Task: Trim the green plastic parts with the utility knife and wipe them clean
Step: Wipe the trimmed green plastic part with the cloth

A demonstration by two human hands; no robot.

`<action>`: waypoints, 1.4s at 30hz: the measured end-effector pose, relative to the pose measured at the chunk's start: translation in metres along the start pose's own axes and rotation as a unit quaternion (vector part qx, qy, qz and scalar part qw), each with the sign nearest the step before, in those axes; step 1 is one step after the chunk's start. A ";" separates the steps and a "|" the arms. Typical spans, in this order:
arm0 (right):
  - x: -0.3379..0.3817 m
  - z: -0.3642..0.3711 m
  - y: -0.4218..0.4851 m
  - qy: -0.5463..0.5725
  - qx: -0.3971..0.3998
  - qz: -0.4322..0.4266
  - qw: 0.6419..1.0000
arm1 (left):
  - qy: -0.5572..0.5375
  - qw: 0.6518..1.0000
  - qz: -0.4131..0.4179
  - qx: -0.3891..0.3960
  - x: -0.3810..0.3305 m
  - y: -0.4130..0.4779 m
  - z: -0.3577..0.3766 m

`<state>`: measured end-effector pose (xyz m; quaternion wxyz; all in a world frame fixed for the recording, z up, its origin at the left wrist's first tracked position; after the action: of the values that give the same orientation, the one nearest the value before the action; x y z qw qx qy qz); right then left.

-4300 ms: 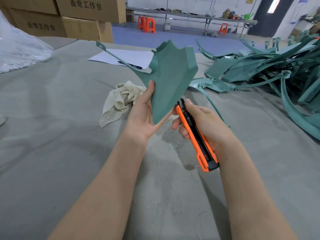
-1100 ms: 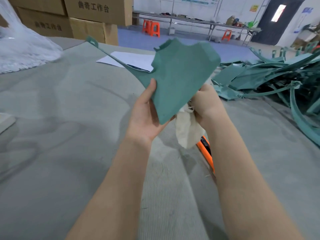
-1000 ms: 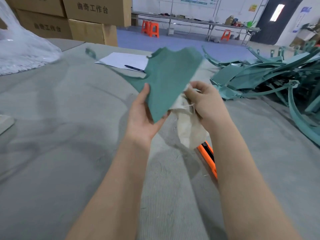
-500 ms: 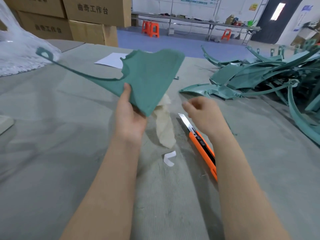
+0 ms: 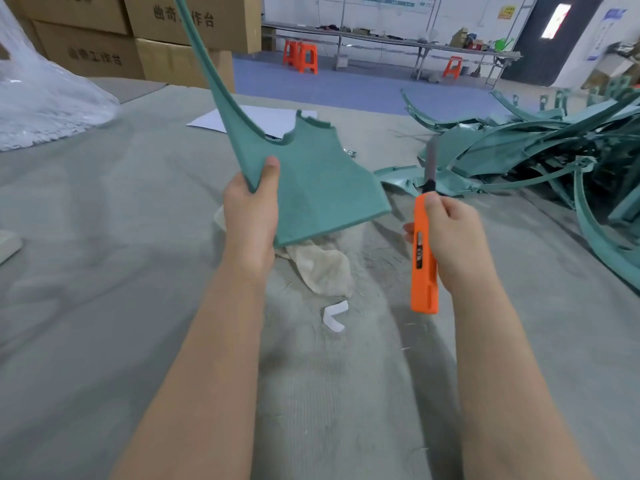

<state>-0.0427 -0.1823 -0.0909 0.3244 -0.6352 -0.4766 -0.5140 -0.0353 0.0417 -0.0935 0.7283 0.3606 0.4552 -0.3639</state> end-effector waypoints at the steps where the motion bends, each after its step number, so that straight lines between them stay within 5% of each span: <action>1: 0.002 -0.001 -0.001 0.039 -0.007 0.011 0.999 | -0.010 0.999 -0.011 0.029 -0.002 -0.002 0.002; 4: 0.004 0.002 -0.008 0.145 0.116 0.064 0.980 | 0.019 0.994 -0.028 0.103 -0.002 -0.006 0.006; 7: 0.003 0.007 -0.016 0.137 0.239 0.078 0.958 | -0.028 0.981 -0.118 0.155 0.000 -0.011 0.010; 11: 0.009 0.016 -0.015 0.296 0.169 0.078 0.937 | -0.366 0.871 -0.228 0.235 -0.004 -0.020 0.020; 13: 0.009 0.030 -0.016 0.349 0.127 0.088 0.924 | -0.378 0.866 -0.210 0.252 -0.001 -0.030 0.033; 16: 0.009 0.048 -0.023 0.235 0.097 0.036 0.967 | -0.280 0.906 -0.200 0.246 0.013 -0.046 0.055; 18: 0.010 0.048 -0.026 0.125 0.094 -0.022 0.987 | -0.288 0.918 -0.229 0.148 0.024 -0.043 0.055; 23: 0.012 0.029 -0.022 0.020 0.081 -0.044 0.996 | -0.393 0.880 -0.266 0.010 0.021 -0.023 0.026; 28: 0.008 0.022 -0.020 -0.023 0.075 -0.082 0.994 | -0.428 0.853 -0.298 0.027 0.012 -0.024 0.020; 42: 0.009 0.025 -0.020 -0.109 -0.002 -0.267 0.957 | -0.379 0.859 -0.325 0.108 0.010 -0.032 0.025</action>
<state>-0.0523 -0.1509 -0.0906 0.1199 -0.5378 -0.6603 -0.5103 -0.0498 0.0025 -0.1003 0.6414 0.1021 0.1932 -0.7355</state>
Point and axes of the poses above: each hand's wrist, its own y-axis towards the middle knuckle, its own z-axis out of the palm, x = y × z, the point moved 3 cm from there along y, towards the middle knuckle, and after that the axes turned 5 degrees about z, right-handed, at the moved point
